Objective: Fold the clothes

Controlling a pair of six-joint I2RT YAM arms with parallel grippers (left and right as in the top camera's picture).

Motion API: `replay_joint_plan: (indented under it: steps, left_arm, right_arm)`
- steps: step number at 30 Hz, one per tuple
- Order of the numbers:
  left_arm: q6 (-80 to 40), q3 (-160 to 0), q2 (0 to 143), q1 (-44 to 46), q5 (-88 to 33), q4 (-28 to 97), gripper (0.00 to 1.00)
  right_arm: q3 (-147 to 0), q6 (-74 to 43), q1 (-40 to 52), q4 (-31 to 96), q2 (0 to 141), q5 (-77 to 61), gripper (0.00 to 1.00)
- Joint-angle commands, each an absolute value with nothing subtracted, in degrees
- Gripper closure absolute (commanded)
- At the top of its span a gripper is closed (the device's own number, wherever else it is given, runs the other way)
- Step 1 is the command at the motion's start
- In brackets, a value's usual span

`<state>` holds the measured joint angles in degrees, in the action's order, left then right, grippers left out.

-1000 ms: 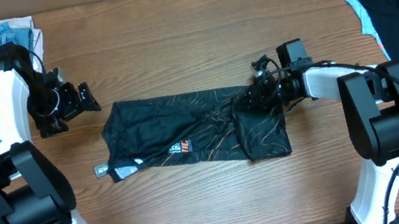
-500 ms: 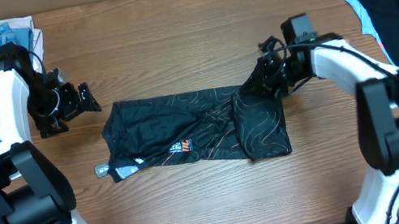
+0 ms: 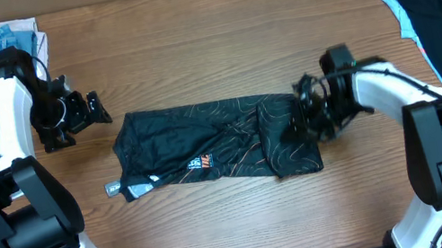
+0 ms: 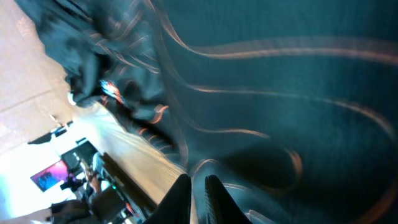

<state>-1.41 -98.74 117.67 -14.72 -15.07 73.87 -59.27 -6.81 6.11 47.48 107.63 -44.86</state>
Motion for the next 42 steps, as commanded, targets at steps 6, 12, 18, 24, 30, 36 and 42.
replay_joint_plan:
  steps: [6,12,18,24,30,36,42]
  left_arm:
    - [-2.4,-99.5,117.8,-14.6,-16.2,73.7,0.0]
    - [-2.4,-99.5,117.8,-14.6,-16.2,73.9,0.0]
    - [-2.4,-99.5,117.8,-14.6,-16.2,74.0,0.0]
    - [-2.4,-99.5,117.8,-14.6,-16.2,74.1,0.0]
    - [-2.4,-99.5,117.8,-14.6,-16.1,74.1,0.0]
    - [-2.4,-99.5,117.8,-14.6,-16.2,74.1,0.0]
    - [-2.4,-99.5,117.8,-14.6,-16.2,74.0,0.0]
  right_arm:
    - [-44.7,-12.3,6.4,35.9,107.4,-50.8,0.81]
    - [-42.4,-19.0,6.2,32.8,107.4,-40.8,0.96]
    - [-48.4,-19.7,5.6,38.2,106.0,-36.7,0.96]
    - [-60.9,-19.5,3.9,51.5,101.6,-24.8,0.83]
    - [-70.4,-18.4,-1.2,60.0,99.5,-19.7,0.43]
    - [-70.7,-11.9,-5.6,63.2,99.7,-19.7,0.2]
    - [-65.5,-9.4,-5.8,58.5,99.8,-22.0,0.16]
